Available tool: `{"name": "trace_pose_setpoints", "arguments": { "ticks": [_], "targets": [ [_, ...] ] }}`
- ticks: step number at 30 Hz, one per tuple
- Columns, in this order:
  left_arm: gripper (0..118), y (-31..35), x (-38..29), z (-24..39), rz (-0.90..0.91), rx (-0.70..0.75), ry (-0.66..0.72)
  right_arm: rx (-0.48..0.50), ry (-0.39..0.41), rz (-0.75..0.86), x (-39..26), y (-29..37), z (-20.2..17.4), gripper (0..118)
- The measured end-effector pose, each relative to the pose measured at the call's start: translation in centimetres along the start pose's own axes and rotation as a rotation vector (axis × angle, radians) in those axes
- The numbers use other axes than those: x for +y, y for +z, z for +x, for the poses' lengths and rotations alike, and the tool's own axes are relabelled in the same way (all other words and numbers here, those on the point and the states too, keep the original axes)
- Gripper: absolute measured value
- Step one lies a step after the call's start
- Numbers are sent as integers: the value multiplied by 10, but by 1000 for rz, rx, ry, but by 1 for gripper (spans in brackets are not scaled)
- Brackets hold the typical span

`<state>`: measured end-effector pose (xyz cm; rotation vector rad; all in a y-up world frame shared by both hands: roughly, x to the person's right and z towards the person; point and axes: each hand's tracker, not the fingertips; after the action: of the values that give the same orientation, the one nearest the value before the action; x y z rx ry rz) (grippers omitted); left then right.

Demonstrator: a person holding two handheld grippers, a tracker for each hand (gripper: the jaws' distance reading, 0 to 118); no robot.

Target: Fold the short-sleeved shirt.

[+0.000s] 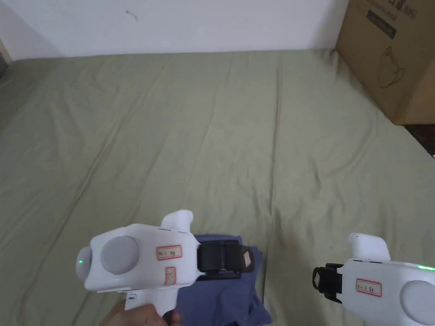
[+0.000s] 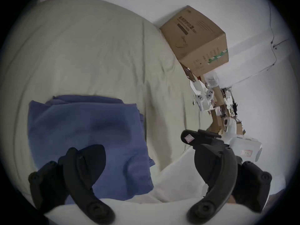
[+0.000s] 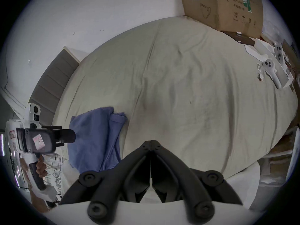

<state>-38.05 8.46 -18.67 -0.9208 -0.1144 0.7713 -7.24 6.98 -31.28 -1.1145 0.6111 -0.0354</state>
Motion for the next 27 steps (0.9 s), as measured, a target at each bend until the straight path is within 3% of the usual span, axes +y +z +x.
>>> {"name": "trace_pose_setpoints", "arguments": {
  "ticks": [2,3,4,5,10,14,27],
  "targets": [
    [87,14,4,-15,61,5,46,2,-7,-1,0,-1,1,0],
    [62,20,6,-22,84,1,70,5,-8,0,0,-1,1,0],
    [24,31,1,-25,99,15,87,6,-8,0,0,-2,1,0],
    [10,35,0,-34,119,44,107,8,-8,0,-1,-2,0,0],
    [3,26,-20,-56,19,209,75,35,4,-1,-2,-5,-3,0],
    [3,7,-39,-50,-30,118,103,39,4,-8,-3,-8,-5,0],
    [1,-48,-40,3,-117,151,-26,32,-26,-12,-7,-8,8,0]
  ]
}}
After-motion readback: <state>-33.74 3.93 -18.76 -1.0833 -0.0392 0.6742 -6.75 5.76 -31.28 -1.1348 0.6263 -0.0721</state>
